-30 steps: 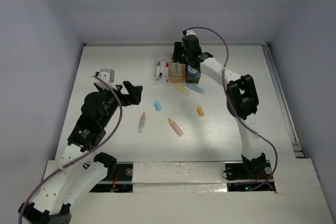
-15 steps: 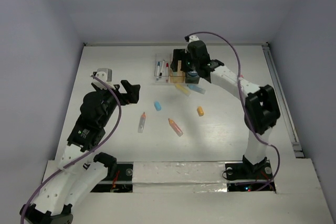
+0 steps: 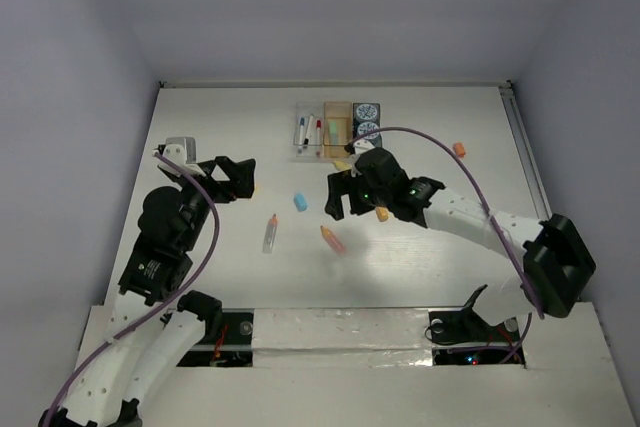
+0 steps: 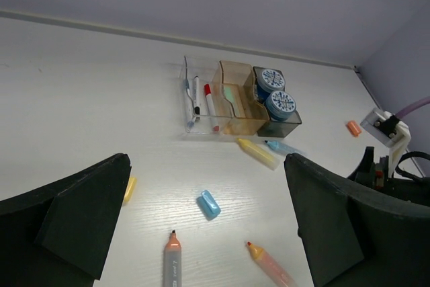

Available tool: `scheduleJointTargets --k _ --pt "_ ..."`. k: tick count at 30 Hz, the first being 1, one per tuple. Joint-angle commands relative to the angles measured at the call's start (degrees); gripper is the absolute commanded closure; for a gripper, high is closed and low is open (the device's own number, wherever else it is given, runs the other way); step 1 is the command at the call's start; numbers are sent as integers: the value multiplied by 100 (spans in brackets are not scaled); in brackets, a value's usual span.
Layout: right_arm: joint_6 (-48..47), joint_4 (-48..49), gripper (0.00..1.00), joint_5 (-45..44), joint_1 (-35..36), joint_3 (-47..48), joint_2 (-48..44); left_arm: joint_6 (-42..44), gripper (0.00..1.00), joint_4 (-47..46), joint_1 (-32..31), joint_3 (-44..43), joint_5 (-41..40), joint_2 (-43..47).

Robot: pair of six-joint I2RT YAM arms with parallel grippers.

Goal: Sort the stationery into containers
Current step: Pick up the pen from the center of the board.

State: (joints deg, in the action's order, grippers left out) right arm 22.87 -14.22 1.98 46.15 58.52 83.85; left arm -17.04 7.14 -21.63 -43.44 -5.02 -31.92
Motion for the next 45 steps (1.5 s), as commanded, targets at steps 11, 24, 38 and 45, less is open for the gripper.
scheduleJointTargets --k 11,24,38,45 --pt "-72 -520 48 57 87 300 262 -72 1 -177 80 73 27 55" --pt "-686 -267 37 -1375 -1291 353 675 -72 1 -221 132 73 264 -51" --pt "-2507 939 23 841 -2673 693 1721 -80 1 -265 80 81 423 -253" --pt "-2920 139 23 831 -2725 1522 2600 -54 1 -309 80 81 475 -297"
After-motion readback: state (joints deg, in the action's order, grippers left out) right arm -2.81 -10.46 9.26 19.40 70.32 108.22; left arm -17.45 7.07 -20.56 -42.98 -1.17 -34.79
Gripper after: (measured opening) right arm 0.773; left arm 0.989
